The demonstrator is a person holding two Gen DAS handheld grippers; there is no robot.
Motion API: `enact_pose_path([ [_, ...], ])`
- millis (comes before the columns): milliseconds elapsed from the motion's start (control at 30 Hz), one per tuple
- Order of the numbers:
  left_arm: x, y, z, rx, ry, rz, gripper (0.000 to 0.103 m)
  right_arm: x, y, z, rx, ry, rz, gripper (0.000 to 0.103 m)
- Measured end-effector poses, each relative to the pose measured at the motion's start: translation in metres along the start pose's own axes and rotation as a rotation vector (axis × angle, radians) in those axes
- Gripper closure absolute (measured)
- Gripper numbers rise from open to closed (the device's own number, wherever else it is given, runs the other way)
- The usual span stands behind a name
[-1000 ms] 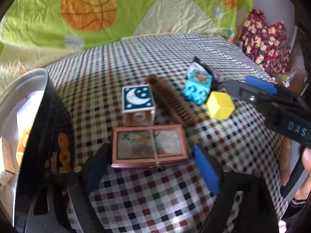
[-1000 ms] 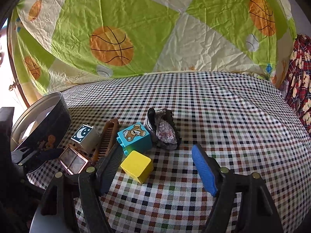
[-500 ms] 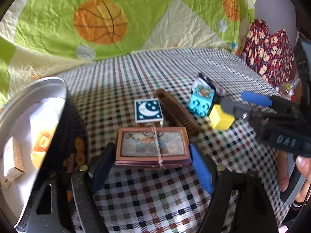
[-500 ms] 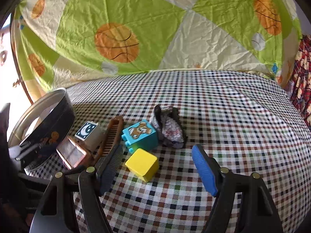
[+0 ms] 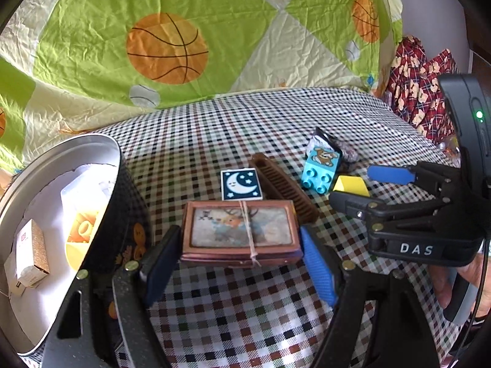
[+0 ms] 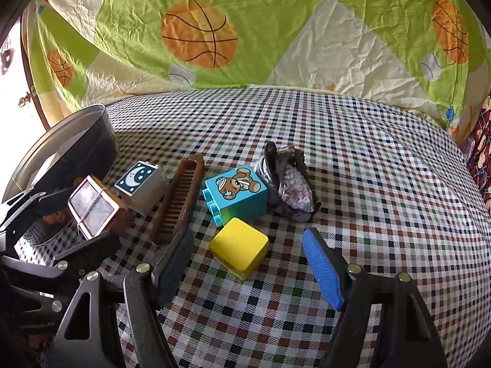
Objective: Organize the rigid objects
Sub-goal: 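Lift framed picture with left gripper while right gripper grasps yellow cube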
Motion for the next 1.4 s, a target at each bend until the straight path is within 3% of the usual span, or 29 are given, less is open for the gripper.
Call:
enact_pose_path([
  [100, 0.0, 0.0, 0.0, 0.001, 0.0, -0.002, 0.026, 0.003, 0.001, 0.004, -0.014, 0.001, 0.015, 0.028],
  [267, -0.002, 0.0, 0.001, -0.002, 0.002, -0.011, 0.026, 0.01, 0.001, 0.008, -0.028, -0.006, 0.038, 0.051],
  [300, -0.004, 0.0, 0.001, -0.003, 0.003, -0.015, 0.026, 0.01, 0.001, 0.009, -0.026, -0.013, 0.042, 0.06],
  [333, -0.005, 0.0, 0.001, -0.005, 0.002, -0.02, 0.026, 0.011, 0.001, 0.009, -0.023, -0.019, 0.042, 0.061],
  [1400, -0.031, -0.002, 0.009, -0.044, -0.06, -0.158, 0.026, -0.036, -0.012, 0.01, -0.051, 0.039, -0.177, 0.062],
])
Point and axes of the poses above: each gripper's, at about its wrist camera, not at the fingertips, and x roughly the way its jaws point, z to its left, y to its underside, the point moved 6 cm from there along x, roughly the way its jaws point, and after that the axes turned 1 degree about -z, right-handed, at the moved point
